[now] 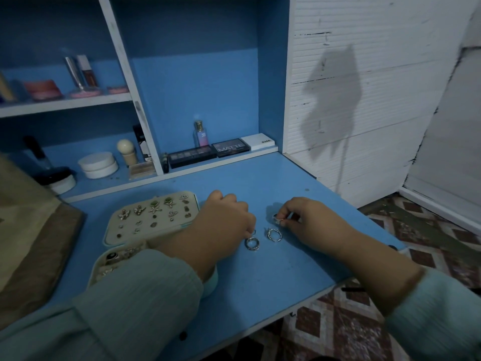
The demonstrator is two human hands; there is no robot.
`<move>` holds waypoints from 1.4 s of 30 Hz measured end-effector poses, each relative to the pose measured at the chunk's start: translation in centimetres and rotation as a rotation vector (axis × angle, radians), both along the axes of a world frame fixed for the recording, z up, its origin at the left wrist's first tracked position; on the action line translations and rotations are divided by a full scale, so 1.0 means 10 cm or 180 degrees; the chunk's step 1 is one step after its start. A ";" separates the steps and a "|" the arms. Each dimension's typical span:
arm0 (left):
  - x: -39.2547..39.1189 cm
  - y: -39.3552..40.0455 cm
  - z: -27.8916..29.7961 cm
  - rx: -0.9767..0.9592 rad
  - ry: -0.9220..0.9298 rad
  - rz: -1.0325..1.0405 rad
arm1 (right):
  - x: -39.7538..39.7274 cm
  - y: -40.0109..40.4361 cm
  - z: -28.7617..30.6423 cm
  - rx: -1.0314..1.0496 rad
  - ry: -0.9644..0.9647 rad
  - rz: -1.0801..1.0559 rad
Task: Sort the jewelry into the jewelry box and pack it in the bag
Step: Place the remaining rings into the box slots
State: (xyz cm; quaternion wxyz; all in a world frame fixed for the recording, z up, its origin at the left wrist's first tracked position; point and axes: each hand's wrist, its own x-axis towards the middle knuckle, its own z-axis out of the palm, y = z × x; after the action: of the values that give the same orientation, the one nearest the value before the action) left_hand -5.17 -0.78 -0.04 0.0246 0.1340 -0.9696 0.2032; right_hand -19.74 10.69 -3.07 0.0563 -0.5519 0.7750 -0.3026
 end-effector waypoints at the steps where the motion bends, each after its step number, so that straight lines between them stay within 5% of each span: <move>1: 0.00 0.00 0.00 0.0010 0.0012 -0.0013 | 0.00 0.01 0.01 0.0004 -0.0015 -0.0002; 8: -0.01 -0.02 -0.03 0.0063 0.0143 0.0223 | 0.02 0.03 0.08 0.0009 -0.0110 -0.0087; 17: 0.32 0.01 0.24 0.2127 0.0923 0.0752 | 0.28 0.03 0.32 0.0065 -0.1219 0.0063; 27: 1.14 -0.07 0.33 0.2487 0.1520 0.1238 | 1.02 -0.21 0.52 -0.0233 -0.2210 0.0833; 36: 1.93 -0.27 0.26 0.1797 0.1386 0.1462 | 1.62 -0.52 0.49 0.0053 -0.1673 0.1026; 42: 2.10 -0.32 0.18 0.1224 0.1095 0.1245 | 1.84 -0.65 0.45 0.0135 -0.0335 0.1143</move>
State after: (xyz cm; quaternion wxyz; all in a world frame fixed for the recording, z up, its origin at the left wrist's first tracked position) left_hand 15.87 -3.97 1.76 0.1229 0.3523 -0.9277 -0.0085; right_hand -1.38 4.18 1.39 0.1615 -0.6635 0.6662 -0.2998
